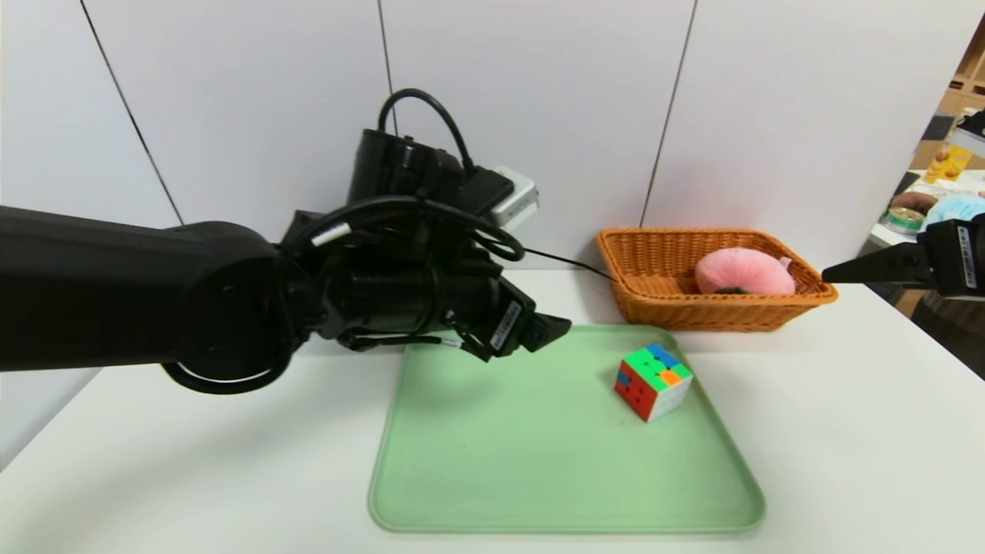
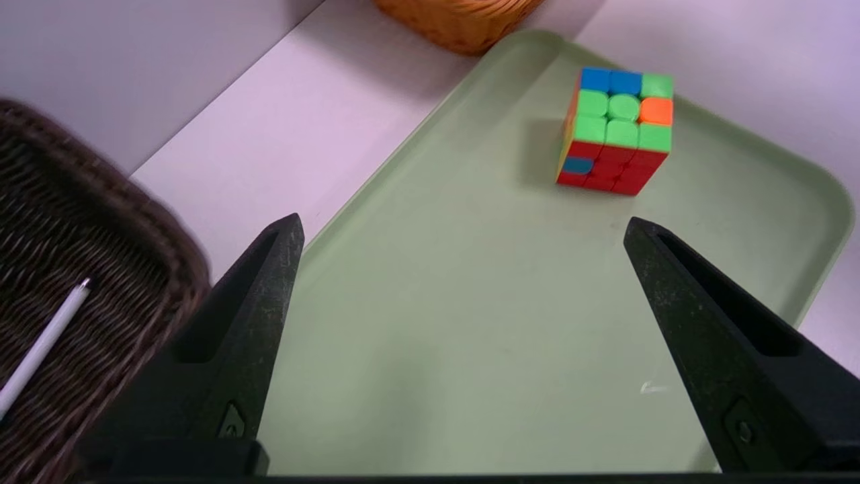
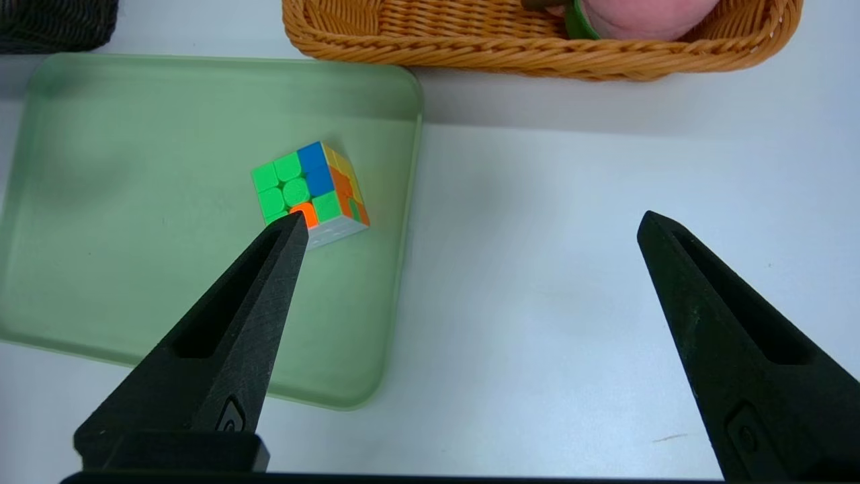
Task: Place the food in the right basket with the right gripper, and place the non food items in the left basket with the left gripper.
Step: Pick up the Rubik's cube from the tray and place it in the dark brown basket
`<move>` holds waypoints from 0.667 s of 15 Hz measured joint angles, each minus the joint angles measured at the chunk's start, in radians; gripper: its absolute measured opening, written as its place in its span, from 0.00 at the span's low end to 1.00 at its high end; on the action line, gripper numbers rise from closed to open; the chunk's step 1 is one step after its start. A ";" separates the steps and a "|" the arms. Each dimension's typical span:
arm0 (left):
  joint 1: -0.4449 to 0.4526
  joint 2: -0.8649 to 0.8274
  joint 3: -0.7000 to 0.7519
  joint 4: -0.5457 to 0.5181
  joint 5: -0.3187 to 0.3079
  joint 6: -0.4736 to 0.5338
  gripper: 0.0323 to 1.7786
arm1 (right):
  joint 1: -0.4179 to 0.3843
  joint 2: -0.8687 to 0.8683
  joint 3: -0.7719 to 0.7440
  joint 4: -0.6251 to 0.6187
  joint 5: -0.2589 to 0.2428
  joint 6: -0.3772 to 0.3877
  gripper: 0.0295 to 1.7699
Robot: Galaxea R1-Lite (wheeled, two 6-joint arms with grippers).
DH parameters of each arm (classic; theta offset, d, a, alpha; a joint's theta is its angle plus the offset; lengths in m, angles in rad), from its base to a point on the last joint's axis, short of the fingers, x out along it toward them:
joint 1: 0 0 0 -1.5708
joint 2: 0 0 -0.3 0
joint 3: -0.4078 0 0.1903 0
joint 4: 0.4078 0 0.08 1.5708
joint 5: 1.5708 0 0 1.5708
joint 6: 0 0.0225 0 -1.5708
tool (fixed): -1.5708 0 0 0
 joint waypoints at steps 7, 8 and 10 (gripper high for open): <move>-0.078 0.164 -0.030 -0.118 -0.101 0.041 0.95 | -0.010 -0.028 0.035 0.000 -0.003 0.001 0.96; -0.084 0.179 -0.030 -0.134 -0.101 0.040 0.95 | -0.010 -0.029 0.036 -0.001 -0.003 0.001 0.96; -0.099 0.214 -0.030 -0.199 -0.099 0.041 0.95 | -0.010 -0.030 0.039 0.000 -0.003 0.001 0.96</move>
